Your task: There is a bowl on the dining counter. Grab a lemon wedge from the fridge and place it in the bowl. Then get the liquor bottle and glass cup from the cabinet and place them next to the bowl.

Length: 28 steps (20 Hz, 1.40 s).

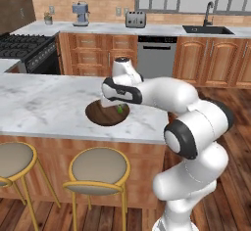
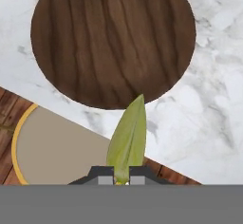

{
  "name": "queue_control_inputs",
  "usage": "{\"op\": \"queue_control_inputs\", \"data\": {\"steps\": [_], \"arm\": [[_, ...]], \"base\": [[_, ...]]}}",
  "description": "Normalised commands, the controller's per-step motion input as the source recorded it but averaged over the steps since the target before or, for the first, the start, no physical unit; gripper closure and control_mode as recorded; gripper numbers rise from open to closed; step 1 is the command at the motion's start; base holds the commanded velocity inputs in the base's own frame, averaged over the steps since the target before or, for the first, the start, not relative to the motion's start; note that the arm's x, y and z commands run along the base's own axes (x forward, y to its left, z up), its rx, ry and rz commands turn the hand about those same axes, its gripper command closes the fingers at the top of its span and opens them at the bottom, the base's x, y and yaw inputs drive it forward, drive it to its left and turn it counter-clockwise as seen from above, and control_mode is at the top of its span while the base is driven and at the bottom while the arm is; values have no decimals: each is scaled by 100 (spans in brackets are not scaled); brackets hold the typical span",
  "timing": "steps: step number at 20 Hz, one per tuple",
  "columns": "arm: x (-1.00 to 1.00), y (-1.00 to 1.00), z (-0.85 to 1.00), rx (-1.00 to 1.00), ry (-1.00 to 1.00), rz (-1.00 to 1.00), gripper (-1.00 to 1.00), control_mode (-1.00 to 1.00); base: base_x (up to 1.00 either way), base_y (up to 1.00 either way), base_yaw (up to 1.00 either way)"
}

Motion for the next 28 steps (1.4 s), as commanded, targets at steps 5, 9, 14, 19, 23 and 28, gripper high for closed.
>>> {"op": "queue_control_inputs", "data": {"steps": [5, 9, 14, 19, 23, 28], "arm": [[26, 5, -27, 0, 0, 0, 100, -100], [25, 6, -27, 0, 0, 0, 100, -100], [24, 6, -26, 0, 0, 0, 100, -100], [21, 5, -24, 0, 0, 0, 100, -100], [22, 2, -19, 0, 0, 0, 100, -100], [19, 2, -18, 0, 0, 0, 100, -100]], "base": [[0, 0, 0], [0, 0, 0], [0, 0, 0], [0, 0, 0], [0, 0, 0], [0, 0, 0]]}}
